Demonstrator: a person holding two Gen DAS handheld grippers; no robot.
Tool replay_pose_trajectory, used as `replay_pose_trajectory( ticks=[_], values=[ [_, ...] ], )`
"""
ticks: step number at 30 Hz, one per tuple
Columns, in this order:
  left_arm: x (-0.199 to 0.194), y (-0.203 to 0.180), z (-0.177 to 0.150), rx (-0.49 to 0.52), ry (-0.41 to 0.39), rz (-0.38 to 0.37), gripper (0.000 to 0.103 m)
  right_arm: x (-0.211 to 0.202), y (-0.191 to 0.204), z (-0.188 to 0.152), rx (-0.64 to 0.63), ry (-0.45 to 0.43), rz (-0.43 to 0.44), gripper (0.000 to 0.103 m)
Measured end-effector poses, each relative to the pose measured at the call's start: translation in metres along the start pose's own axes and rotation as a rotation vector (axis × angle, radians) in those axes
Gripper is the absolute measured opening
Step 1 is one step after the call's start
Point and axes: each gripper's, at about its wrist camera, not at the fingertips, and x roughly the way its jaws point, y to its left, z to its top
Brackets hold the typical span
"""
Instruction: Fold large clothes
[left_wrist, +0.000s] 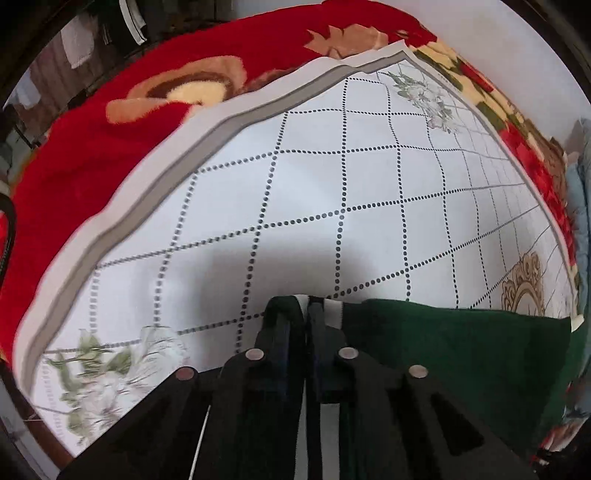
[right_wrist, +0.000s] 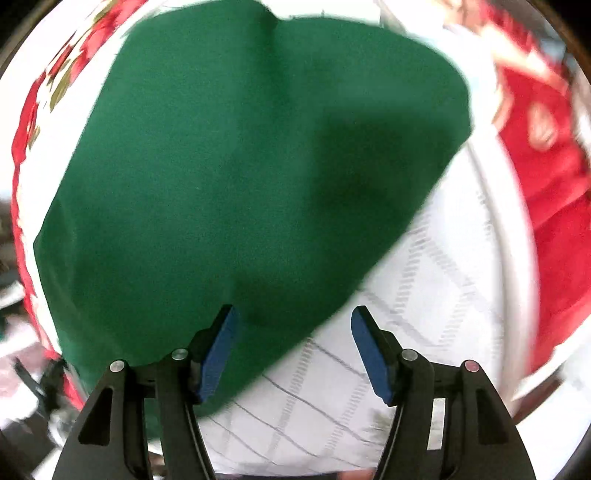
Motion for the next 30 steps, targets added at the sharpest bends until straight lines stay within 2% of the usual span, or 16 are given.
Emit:
replay_pose_trajectory(
  ticks=[1,3,5,6,7,8,9,12,13,16,18,20,23,26,28,30],
  values=[
    [-0.009,0.0,0.001,-0.004,-0.003,-0.001,0.01,-0.017,0.005,-0.002,-0.041,-0.038,-0.05,0.066],
    [-0.023,-0.004,0.001,-0.004,-0.009,0.001,0.01,-0.045,0.02,-0.003,-0.12,-0.116,-0.091,0.066],
    [-0.034,-0.012,0.002,0.01,-0.029,-0.001,0.015,-0.06,0.042,0.002,-0.188,-0.159,-0.084,0.063],
    [-0.04,-0.016,0.001,0.014,-0.037,-0.005,0.032,-0.06,0.057,0.01,-0.222,-0.154,-0.056,0.052],
    [-0.045,-0.019,0.001,0.019,-0.046,-0.011,0.047,-0.06,0.072,0.019,-0.243,-0.147,-0.025,0.049],
    [-0.049,-0.024,0.001,0.025,-0.055,-0.013,0.081,-0.054,0.093,0.027,-0.271,-0.137,0.012,0.049],
    [-0.051,-0.03,0.002,0.03,-0.065,-0.011,0.093,-0.044,0.116,0.035,-0.304,-0.123,0.046,0.049],
    [-0.054,-0.049,-0.002,0.074,-0.089,0.015,0.093,-0.001,0.177,0.066,-0.396,-0.079,0.102,0.049],
    [-0.053,-0.055,-0.005,0.08,-0.078,0.031,0.093,0.02,0.199,0.076,-0.417,-0.081,0.095,0.051],
    [-0.054,-0.073,-0.009,0.043,-0.05,-0.003,0.093,0.055,0.238,0.088,-0.479,-0.184,-0.012,0.053],
    [-0.056,-0.095,-0.015,0.023,-0.039,-0.058,0.093,0.068,0.249,0.097,-0.483,-0.202,-0.052,0.053],
    [-0.056,-0.128,-0.023,0.039,-0.018,-0.09,0.093,0.061,0.249,0.1,-0.459,-0.164,-0.035,0.054],
    [-0.044,-0.18,-0.029,0.09,0.01,-0.126,0.093,0.037,0.225,0.109,-0.387,-0.085,0.112,0.054],
    [-0.018,-0.233,-0.027,0.157,0.032,-0.105,0.093,0.008,0.191,0.125,-0.328,-0.127,0.179,0.054],
    [0.011,-0.258,-0.025,0.193,0.039,-0.028,0.093,-0.001,0.178,0.141,-0.349,-0.183,0.134,0.054],
    [0.045,-0.268,-0.026,0.226,0.073,0.063,0.095,0.012,0.163,0.164,-0.332,-0.188,0.004,0.051]
  ],
)
